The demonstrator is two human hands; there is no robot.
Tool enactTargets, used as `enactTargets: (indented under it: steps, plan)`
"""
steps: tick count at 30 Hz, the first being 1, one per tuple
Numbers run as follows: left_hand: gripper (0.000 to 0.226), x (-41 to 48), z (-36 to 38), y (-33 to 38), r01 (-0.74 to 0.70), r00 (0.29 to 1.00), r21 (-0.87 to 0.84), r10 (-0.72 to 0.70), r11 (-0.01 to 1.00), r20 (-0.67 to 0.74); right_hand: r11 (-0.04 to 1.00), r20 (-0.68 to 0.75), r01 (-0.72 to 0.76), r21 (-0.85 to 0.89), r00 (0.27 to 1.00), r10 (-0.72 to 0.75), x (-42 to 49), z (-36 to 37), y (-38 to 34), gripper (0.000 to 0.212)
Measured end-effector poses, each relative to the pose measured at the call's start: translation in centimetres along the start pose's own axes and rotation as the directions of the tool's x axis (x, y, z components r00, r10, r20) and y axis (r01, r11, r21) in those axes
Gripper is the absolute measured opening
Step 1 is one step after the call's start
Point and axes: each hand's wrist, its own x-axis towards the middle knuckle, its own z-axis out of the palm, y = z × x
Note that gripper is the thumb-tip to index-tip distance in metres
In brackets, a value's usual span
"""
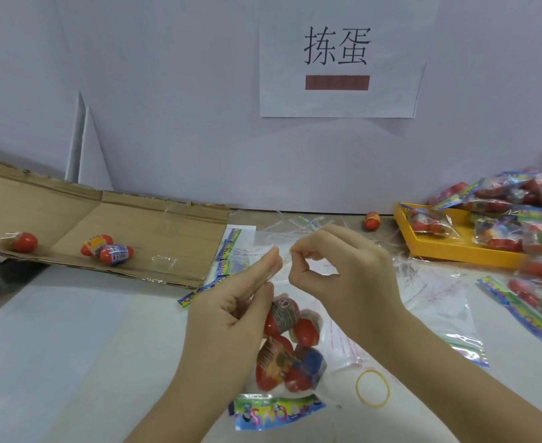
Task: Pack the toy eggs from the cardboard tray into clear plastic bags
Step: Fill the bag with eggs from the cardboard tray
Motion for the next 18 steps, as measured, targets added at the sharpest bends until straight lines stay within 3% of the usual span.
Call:
enactTargets:
  steps: [5, 9, 14, 18]
  plan:
    - [0.039, 0.8, -0.5, 0.0, 0.114, 0.988, -0.115, -0.125, 0.987, -0.095, 0.972, -0.026, -0.216, 0.092, 0.975, 0.219, 0.6, -1.2, 2.8, 0.012]
    - [0.029, 2.2, -1.7, -0.3, 0.213, 0.948, -0.267, -0.265, 0.940, -0.176, 0.877, 0.089, -0.443, 0.183, 0.896, 0.434, 0.8, -1.4, 4.8, 0.021]
    - [0.038, 3.2, -2.7, -0.9, 0.323, 0.898, -0.353, -0.402, 0.878, -0.177, 0.823, 0.095, -0.552, 0.137, 0.834, 0.544, 0.4, -1.6, 7.9, 0.016]
    - [0.032, 3.4, -2.9, -1.5, 0.374, 0.869, -0.374, -0.462, 0.849, -0.178, 0.792, 0.129, -0.605, 0.078, 0.794, 0.594, -1.0, -1.3, 9.6, 0.016]
